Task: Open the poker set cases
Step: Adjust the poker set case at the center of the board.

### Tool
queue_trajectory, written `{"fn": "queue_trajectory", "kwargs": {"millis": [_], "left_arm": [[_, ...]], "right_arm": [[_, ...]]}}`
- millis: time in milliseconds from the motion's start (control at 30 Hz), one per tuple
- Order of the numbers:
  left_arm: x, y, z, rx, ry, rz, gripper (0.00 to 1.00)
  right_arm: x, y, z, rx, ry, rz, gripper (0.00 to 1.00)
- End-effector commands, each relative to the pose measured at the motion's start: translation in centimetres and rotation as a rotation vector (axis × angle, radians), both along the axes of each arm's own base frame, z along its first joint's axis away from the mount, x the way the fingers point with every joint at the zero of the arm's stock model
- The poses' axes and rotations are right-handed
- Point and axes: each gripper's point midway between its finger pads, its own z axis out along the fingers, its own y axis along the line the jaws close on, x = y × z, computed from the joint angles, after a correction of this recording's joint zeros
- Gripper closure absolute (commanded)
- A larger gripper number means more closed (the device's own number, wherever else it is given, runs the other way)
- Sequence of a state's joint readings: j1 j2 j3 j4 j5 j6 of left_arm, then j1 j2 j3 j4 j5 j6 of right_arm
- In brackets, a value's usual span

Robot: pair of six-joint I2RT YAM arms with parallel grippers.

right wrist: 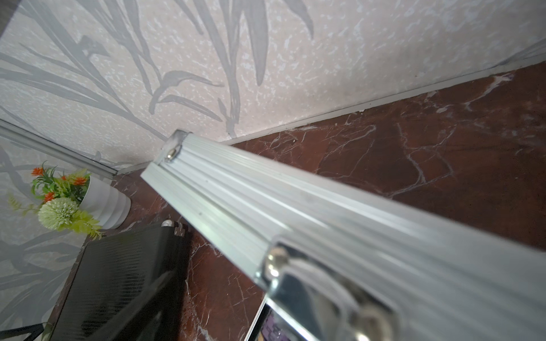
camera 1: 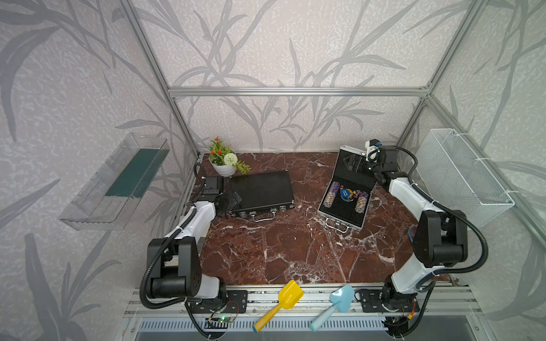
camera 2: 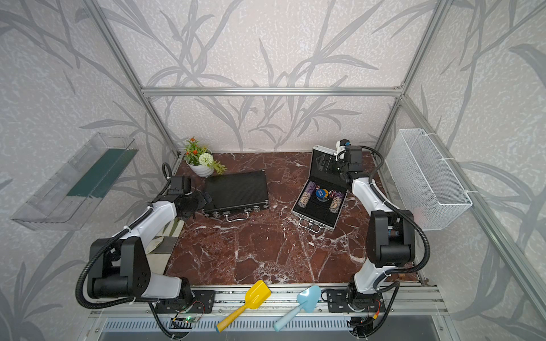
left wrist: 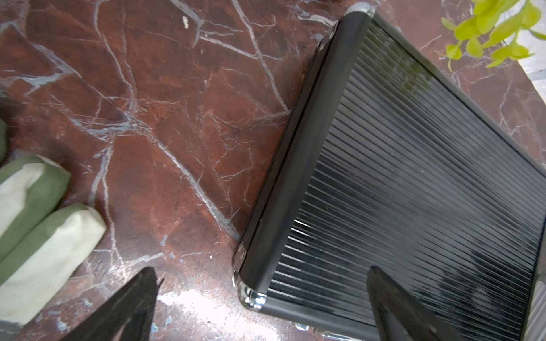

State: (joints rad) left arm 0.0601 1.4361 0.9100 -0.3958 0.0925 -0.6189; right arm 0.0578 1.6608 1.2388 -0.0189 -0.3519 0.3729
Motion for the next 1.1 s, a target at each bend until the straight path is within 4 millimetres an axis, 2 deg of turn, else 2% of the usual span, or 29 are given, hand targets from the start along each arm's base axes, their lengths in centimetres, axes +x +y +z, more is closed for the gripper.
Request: {"fn": "queue_trajectory", "kwargs": {"millis": [0,133,167,200,267,333,400,467,633,733,933,1067], "left_arm": [[0.9,-0.5,0.5,-0.03,-0.032,-0.039,0.01],[0.9,-0.8,0.1,-0.044,-0.028,-0.047,0.02],[0.9,-0.8,0.1,-0.046,-0.027,-0.047,0.03],[0.8,-0.9,0.2,-0.045,-0.028,-0.049,0.03],[0.6,-0.8,0.2,-0.036,-0.025,-0.052,0.03],[0.4,-0.6,0.2,-0.028,-0.022,-0.049,0.03],[0.2,-0.6,0.2,-0.031,-0.022,-0.041,0.03],[0.2,-0.7,0.0,-0.047,-0.031,-0.023,0.03],[0.3,-0.9,-0.6,-0.069,-0.035,-0.021,0.04],[0.2,-1.0,-0.5,-0.063,-0.037,-0.036,0.06],[0.1,-1.2,-1.3,-0.07,-0.03,-0.045,0.11],[0.4,-1.7,-2.0,-0.095,-0.023,-0.066,0.16]], "right_arm": [[-2.2,3.7,2.8,0.06,-0.064,0.066,0.04],[-5.1,8.2,2.2,0.124,-0.046,0.139,0.03],[-5.3,8.2,1.7,0.1,-0.026,0.12,0.03],[-5.3,7.6,1.5,0.066,-0.035,0.095,0.01],[-4.1,4.4,1.3,0.005,-0.046,0.003,0.0],[-2.6,1.9,1.4,0.078,0.003,-0.006,0.02],[-2.5,2.1,1.6,0.122,0.03,0.036,0.05],[-3.2,4.4,1.1,0.127,0.023,0.094,0.06],[-5.6,12.9,-2.8,0.185,0.106,0.277,0.07],[-6.6,16.8,-4.7,0.195,0.141,0.33,0.08],[-7.6,21.7,-9.4,0.244,0.277,0.36,0.08],[-8.4,23.6,-13.0,0.208,0.376,0.376,0.09]]}}
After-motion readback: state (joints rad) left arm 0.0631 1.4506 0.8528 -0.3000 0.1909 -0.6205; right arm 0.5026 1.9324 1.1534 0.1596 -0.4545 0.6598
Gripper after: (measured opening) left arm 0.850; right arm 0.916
